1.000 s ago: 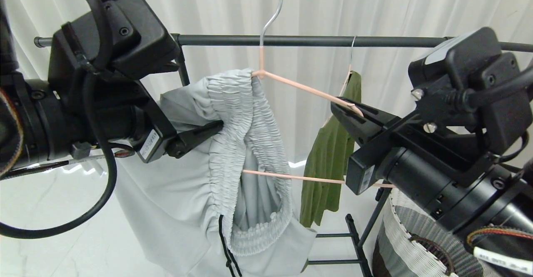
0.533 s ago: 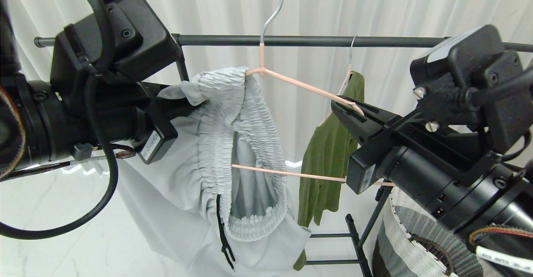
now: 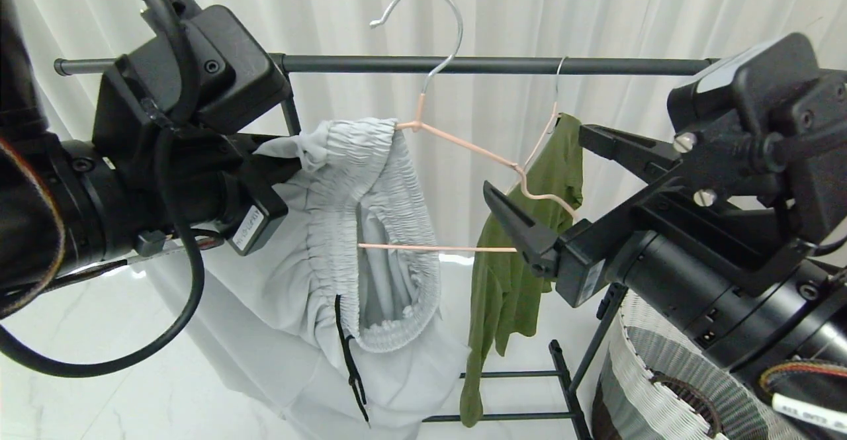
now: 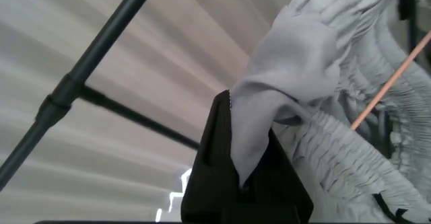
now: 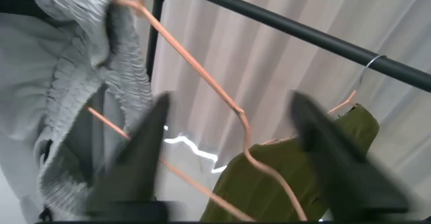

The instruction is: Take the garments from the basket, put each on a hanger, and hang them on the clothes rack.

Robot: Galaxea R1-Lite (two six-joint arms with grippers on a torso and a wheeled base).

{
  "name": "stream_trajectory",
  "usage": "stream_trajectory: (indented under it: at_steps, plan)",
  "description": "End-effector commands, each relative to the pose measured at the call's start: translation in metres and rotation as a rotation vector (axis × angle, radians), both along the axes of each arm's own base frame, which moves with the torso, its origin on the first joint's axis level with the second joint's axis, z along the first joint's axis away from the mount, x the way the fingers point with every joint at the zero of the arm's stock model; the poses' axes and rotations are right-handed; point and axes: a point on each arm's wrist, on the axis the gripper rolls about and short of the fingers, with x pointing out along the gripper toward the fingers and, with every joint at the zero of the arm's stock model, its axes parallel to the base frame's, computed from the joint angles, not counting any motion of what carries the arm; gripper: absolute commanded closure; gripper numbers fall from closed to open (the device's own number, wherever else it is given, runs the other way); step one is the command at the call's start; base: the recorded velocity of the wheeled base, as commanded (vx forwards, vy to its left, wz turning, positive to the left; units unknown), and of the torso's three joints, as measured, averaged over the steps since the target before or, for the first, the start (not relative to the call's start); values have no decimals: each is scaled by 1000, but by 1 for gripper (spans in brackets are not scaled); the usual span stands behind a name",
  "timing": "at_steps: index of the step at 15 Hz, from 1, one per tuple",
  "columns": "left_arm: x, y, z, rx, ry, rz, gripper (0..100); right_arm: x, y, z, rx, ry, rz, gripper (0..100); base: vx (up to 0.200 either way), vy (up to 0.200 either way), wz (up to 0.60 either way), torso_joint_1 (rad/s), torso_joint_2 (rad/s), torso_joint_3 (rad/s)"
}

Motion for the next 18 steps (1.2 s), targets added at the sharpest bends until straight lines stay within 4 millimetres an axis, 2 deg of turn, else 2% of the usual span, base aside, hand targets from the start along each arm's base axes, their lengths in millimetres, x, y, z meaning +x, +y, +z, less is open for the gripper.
stream_trajectory:
  at_steps: [1,4,6,9,12,14,18]
  plan:
    - [2,0,-4,4,-10,61,100,0,-2,1,4,-2,-2,0,0,0,0,0,0,0]
    - [4,-1,-7,-25,-45,70,100,-3,0,-2,-9,4,10,0,0,0,0,0,0,0]
    - [4,-1,-8,-50,-63,69,100,-6,0,-19,-33,53,33,0,0,0,0,0,0,0]
    - [4,-2,-2,-146,-51,86,100,-13,4,-28,10,133,82,0,0,0,0,0,0,0]
    - [1,-4,6,-237,-43,91,100,-24,29,-46,38,240,161,0,0,0,0,0,0,0]
    - [0,-3,9,-268,-53,90,100,-19,39,-58,61,309,162,0,0,0,0,0,0,0]
    - [-3,-1,17,-327,-88,80,100,6,51,-65,169,409,109,0,0,0,0,0,0,0]
